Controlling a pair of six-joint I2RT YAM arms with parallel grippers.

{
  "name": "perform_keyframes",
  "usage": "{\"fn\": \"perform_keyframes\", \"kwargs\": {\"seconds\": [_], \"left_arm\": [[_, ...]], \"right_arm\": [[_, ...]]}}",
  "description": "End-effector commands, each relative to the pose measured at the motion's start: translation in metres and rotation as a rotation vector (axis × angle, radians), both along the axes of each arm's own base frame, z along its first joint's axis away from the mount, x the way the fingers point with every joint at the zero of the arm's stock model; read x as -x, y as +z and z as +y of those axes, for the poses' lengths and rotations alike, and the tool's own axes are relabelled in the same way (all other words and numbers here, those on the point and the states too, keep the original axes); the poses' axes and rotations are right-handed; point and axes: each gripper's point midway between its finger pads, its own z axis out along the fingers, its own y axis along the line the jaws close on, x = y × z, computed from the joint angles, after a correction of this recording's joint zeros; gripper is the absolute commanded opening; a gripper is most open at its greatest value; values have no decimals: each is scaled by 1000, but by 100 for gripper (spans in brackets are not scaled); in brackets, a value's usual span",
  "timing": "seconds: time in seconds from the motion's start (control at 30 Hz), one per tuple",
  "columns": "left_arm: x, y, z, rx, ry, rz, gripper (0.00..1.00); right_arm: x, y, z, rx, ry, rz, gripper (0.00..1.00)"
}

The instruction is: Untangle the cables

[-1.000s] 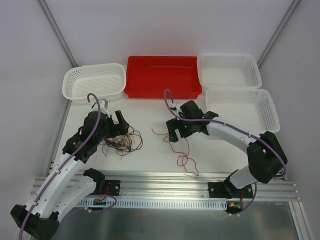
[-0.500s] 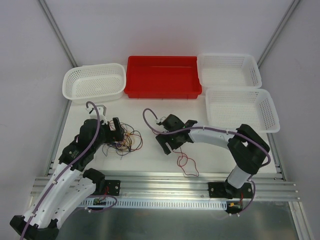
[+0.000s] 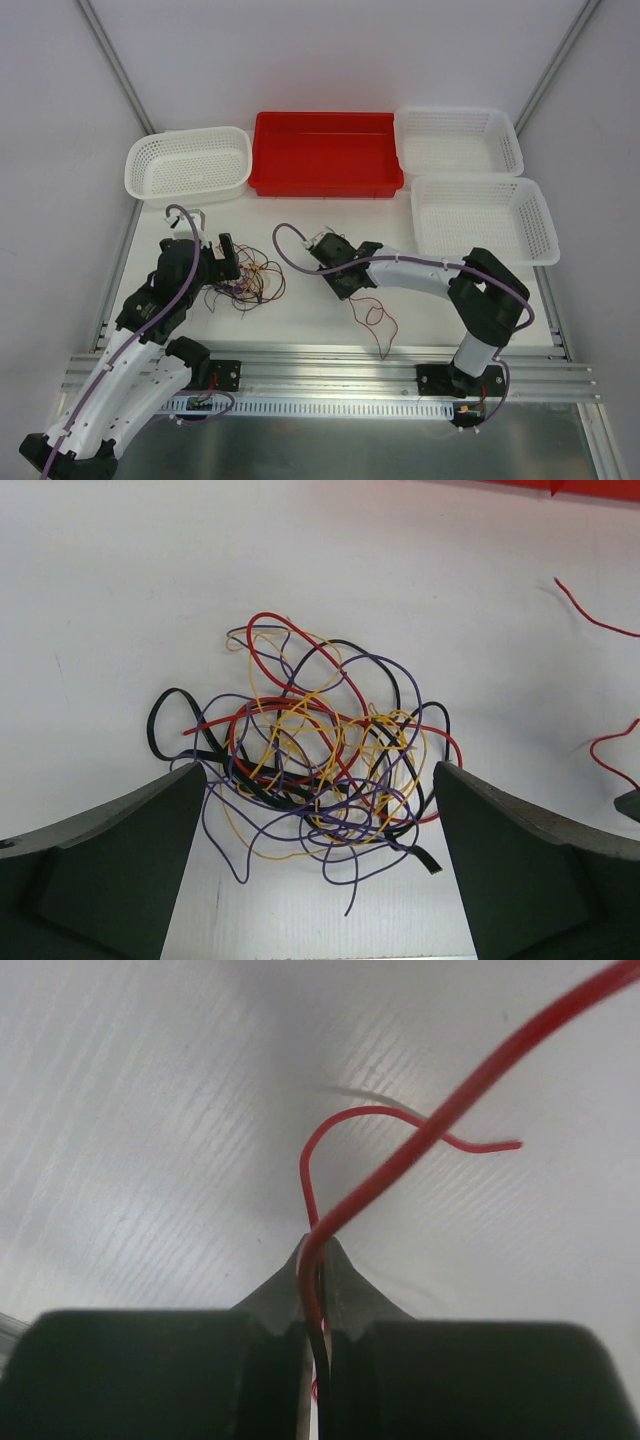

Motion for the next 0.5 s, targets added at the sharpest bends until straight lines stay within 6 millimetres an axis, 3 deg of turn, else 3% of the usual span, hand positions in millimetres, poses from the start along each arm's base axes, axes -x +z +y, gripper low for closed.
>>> {"fn": "perform_keyframes", "kwargs": {"seconds": [0.0, 0.07, 0.13, 0.2, 0.27, 0.33, 0.37, 0.47], "left_arm": [[-1, 0, 10, -37, 38, -10, 99], [0, 1, 12, -34, 46, -18, 99], [1, 2, 15, -34, 61, -29, 99], [1, 2, 17, -33, 68, -34, 99], [1, 3, 17, -33, 70, -39, 99], [1, 3, 18, -34, 73, -39, 99], [1, 2, 18, -35, 73, -36, 99], [1, 1, 18, -38, 75, -32, 99]], "right_arm": [[-19, 64, 5, -61, 8, -130, 1], [-26, 93, 0, -64, 16, -183, 1], [-41, 137, -6, -100, 6, -265, 1], [-47, 163, -21, -90, -13, -301, 1], [-62, 202, -44, -99, -63, -368, 1], [-77, 226, -70, -104, -132, -410, 1], [-80, 251, -81, -129, -150, -450, 1], [-96, 286, -117, -157, -248, -523, 1]]}}
